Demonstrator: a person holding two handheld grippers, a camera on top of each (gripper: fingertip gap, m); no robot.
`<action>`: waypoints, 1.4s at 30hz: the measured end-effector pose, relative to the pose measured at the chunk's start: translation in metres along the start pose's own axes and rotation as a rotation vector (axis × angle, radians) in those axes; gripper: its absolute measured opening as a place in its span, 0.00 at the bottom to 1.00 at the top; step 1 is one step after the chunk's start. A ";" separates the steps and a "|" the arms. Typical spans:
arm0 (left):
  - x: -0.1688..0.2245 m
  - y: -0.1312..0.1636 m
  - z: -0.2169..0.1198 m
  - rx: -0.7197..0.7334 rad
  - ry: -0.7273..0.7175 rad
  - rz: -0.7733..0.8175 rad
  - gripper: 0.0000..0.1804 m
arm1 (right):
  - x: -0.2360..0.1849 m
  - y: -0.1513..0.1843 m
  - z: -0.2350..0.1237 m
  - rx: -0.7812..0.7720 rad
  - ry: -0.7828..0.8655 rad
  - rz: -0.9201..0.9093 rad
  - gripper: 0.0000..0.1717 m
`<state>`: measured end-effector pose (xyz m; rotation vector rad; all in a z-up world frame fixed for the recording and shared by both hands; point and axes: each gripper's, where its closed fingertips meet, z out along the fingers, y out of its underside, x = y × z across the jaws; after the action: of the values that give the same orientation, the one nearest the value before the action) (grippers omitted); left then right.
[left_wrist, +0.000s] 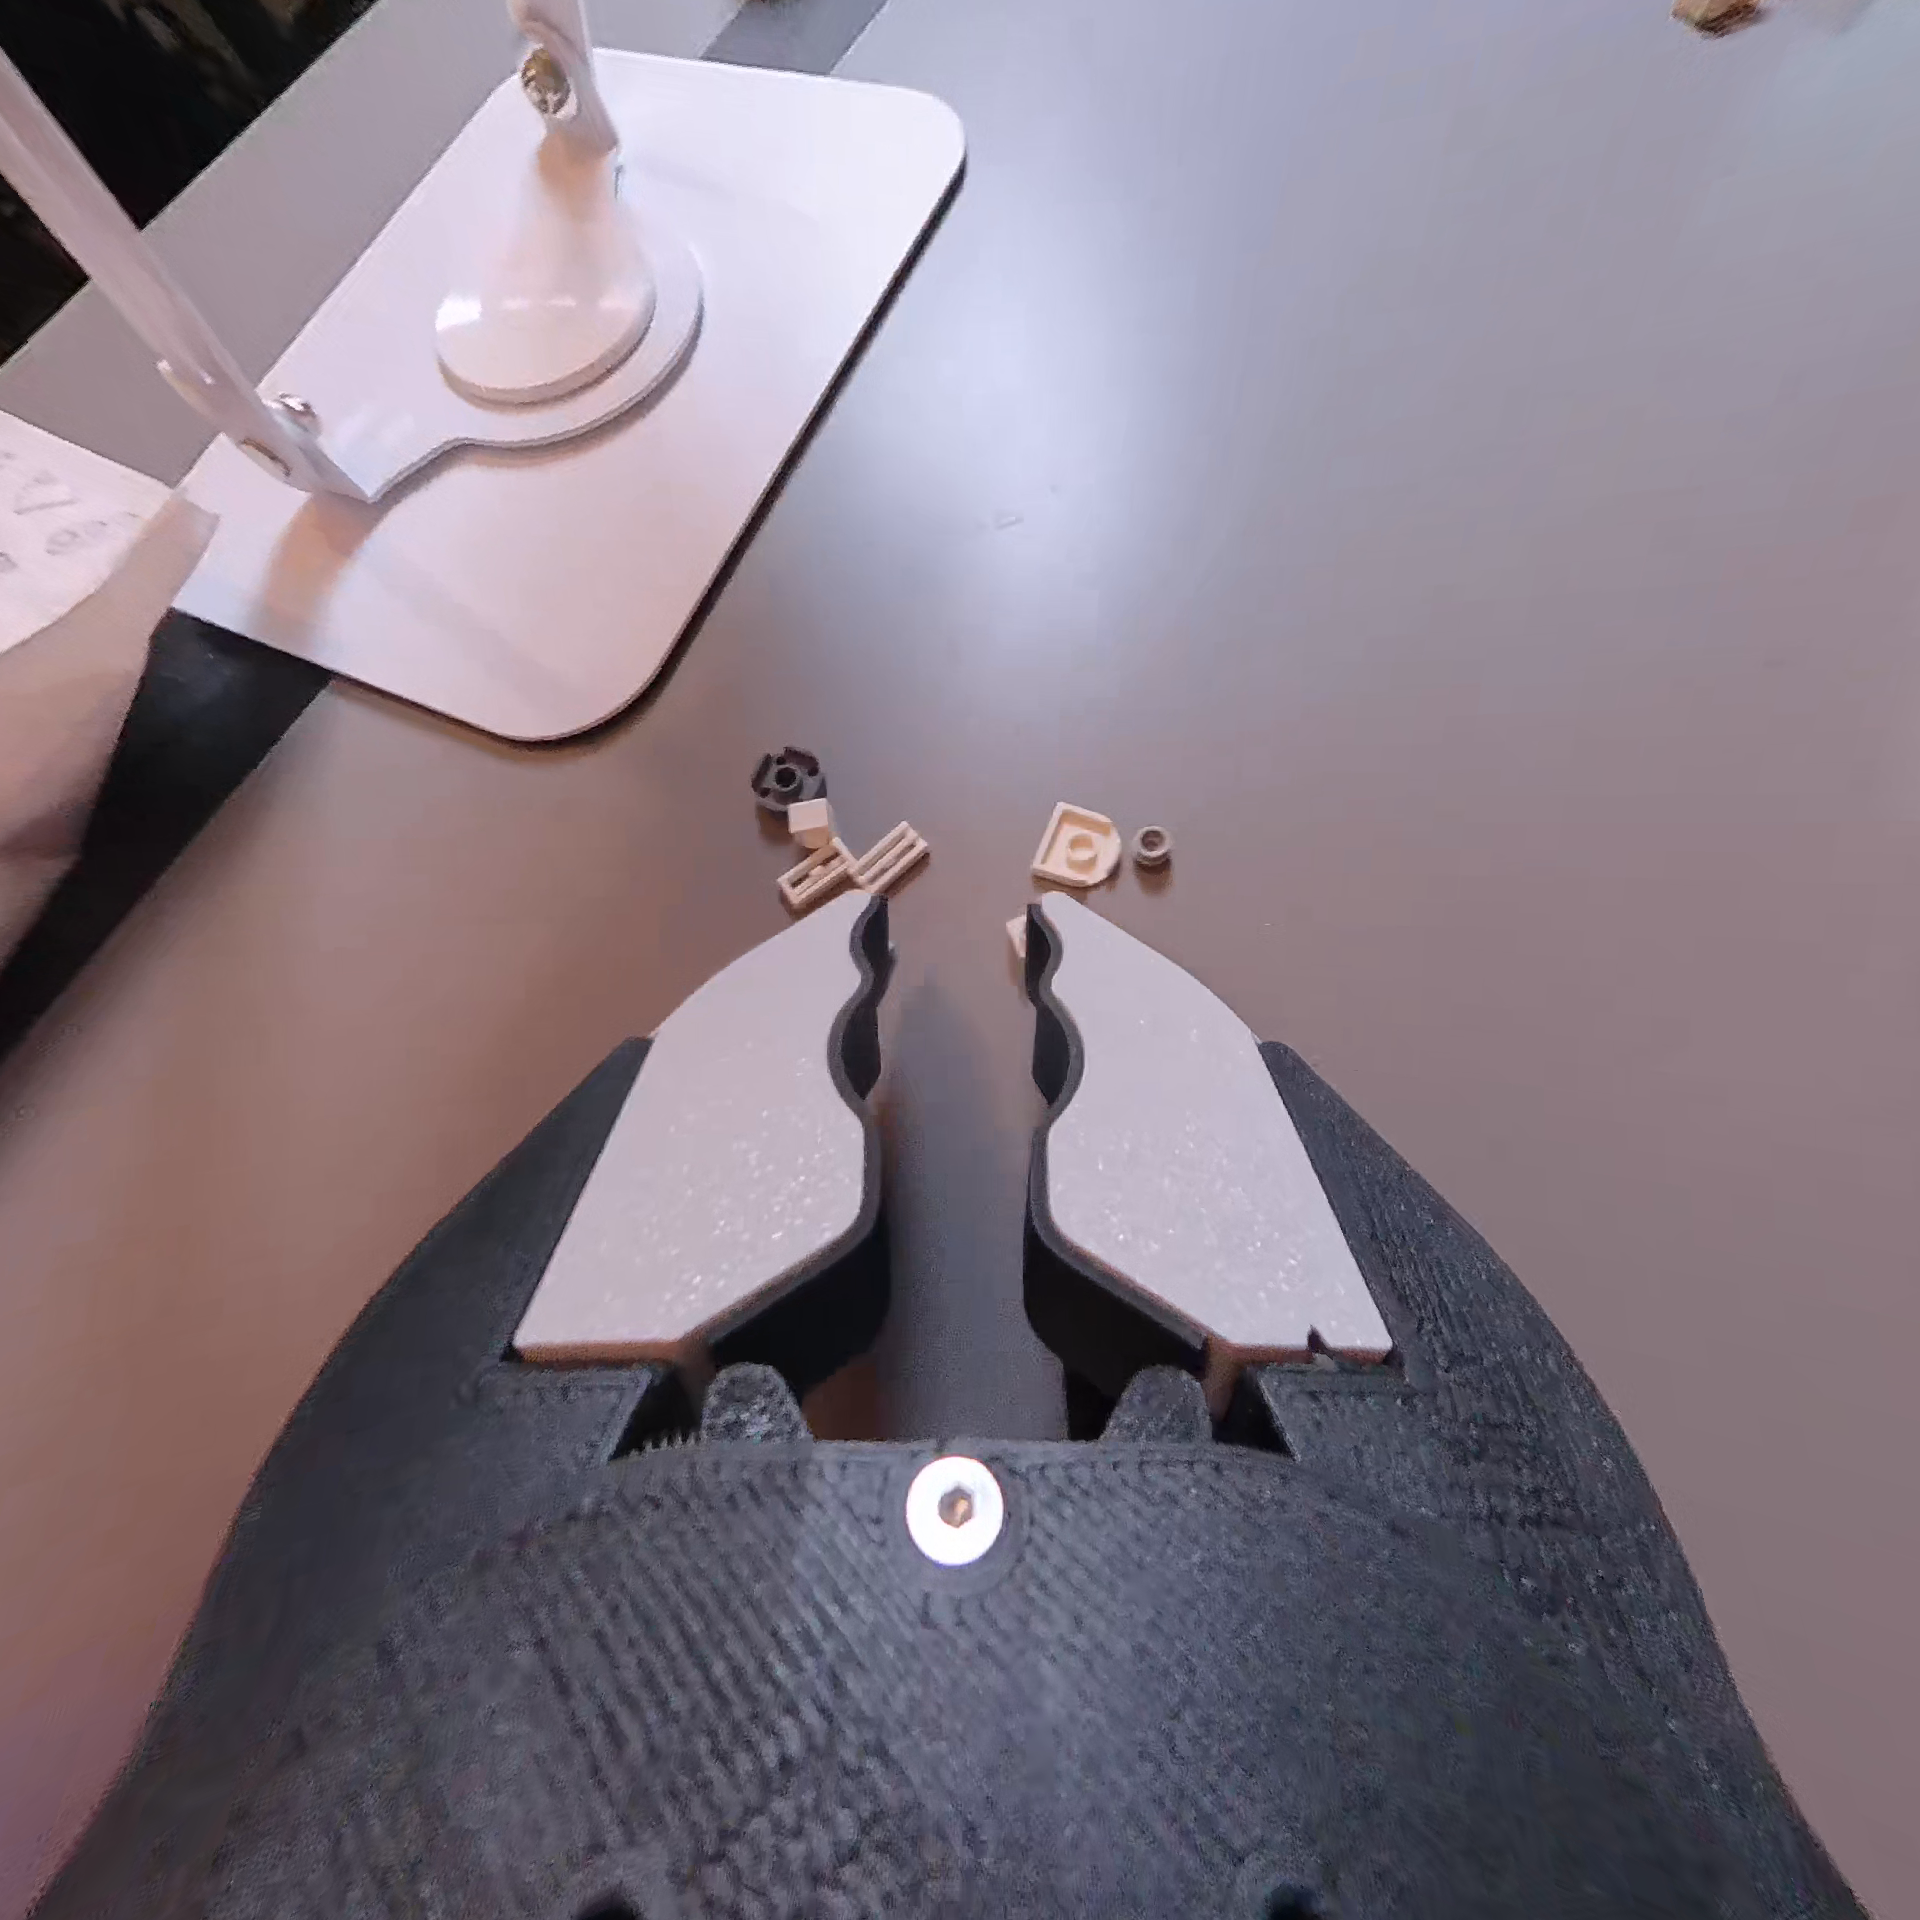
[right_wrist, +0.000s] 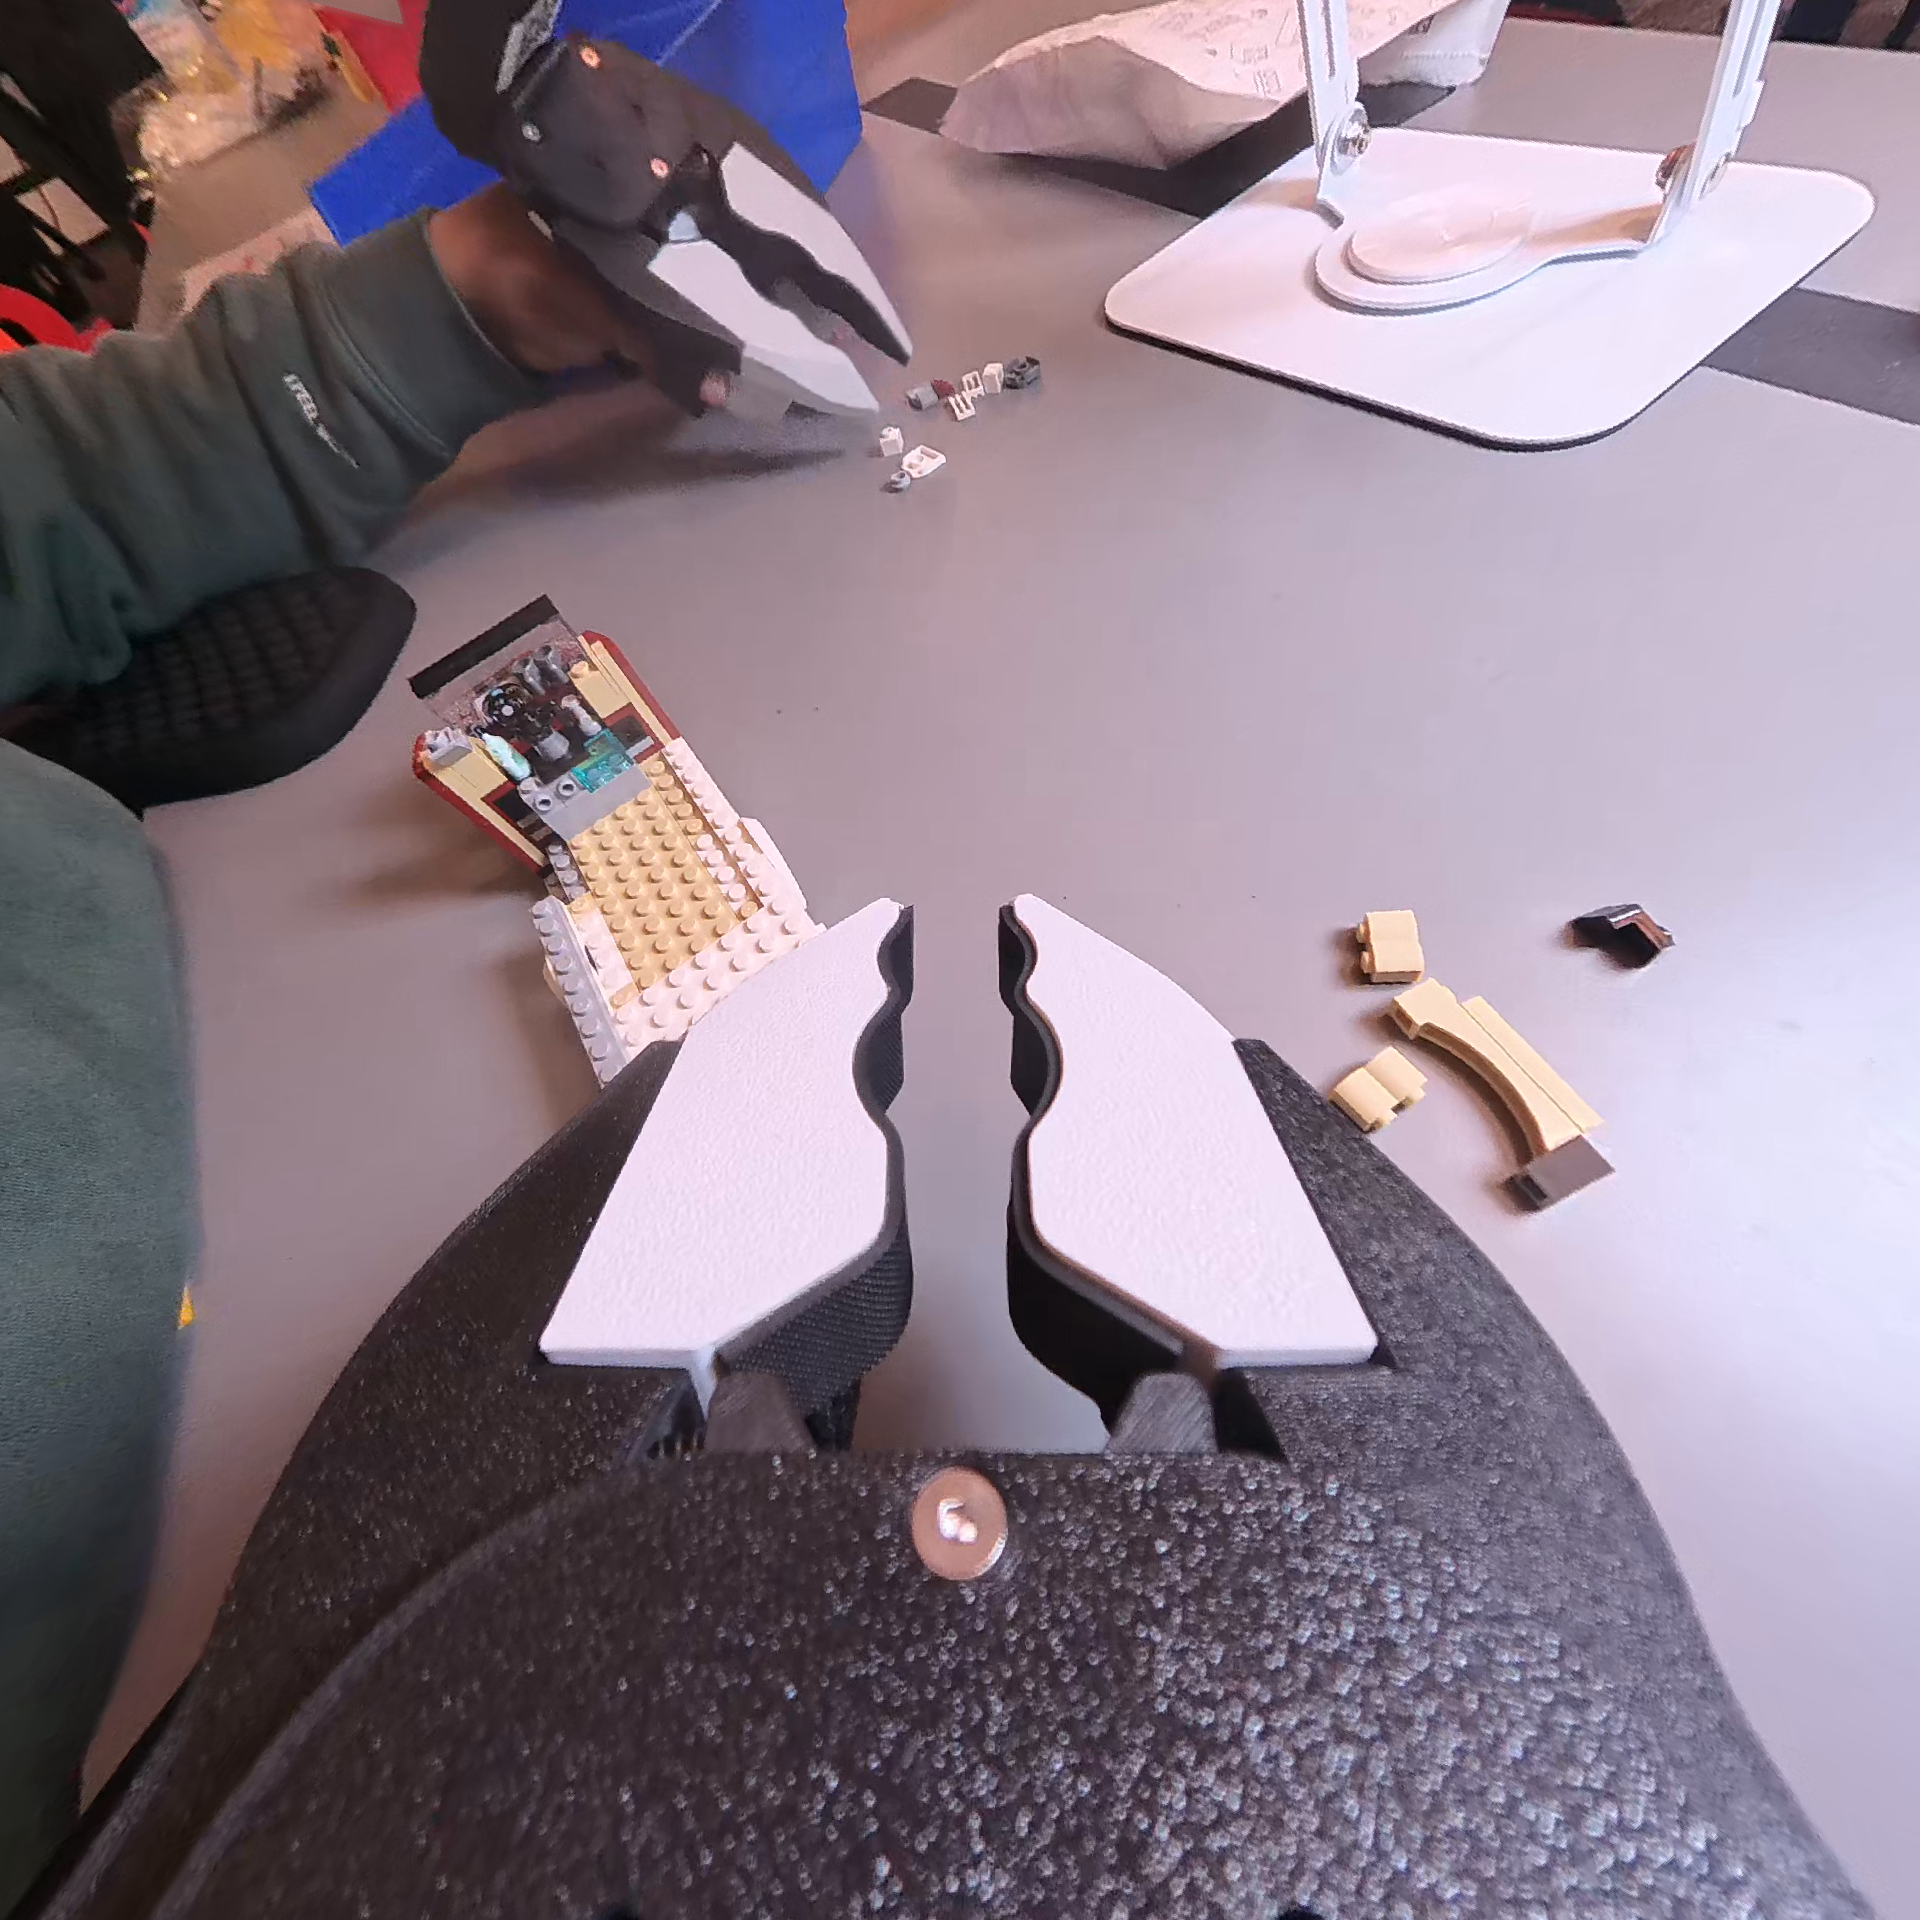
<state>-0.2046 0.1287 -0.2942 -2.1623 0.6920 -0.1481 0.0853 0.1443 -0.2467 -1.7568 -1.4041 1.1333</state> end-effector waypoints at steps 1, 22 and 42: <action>0.005 -0.002 0.000 0.008 0.021 0.002 0.13 | 0.000 0.000 0.000 0.003 0.000 0.003 0.09; 0.017 -0.004 0.026 -0.063 -0.023 0.161 0.06 | 0.000 0.001 0.002 0.003 -0.010 0.006 0.09; 0.076 -0.060 -0.078 0.372 0.151 -0.019 0.22 | 0.002 0.007 -0.020 -0.010 0.091 -0.063 0.12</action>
<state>-0.1414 0.0648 -0.2089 -1.8131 0.6701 -0.4203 0.1068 0.1457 -0.2440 -1.7366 -1.4031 1.0027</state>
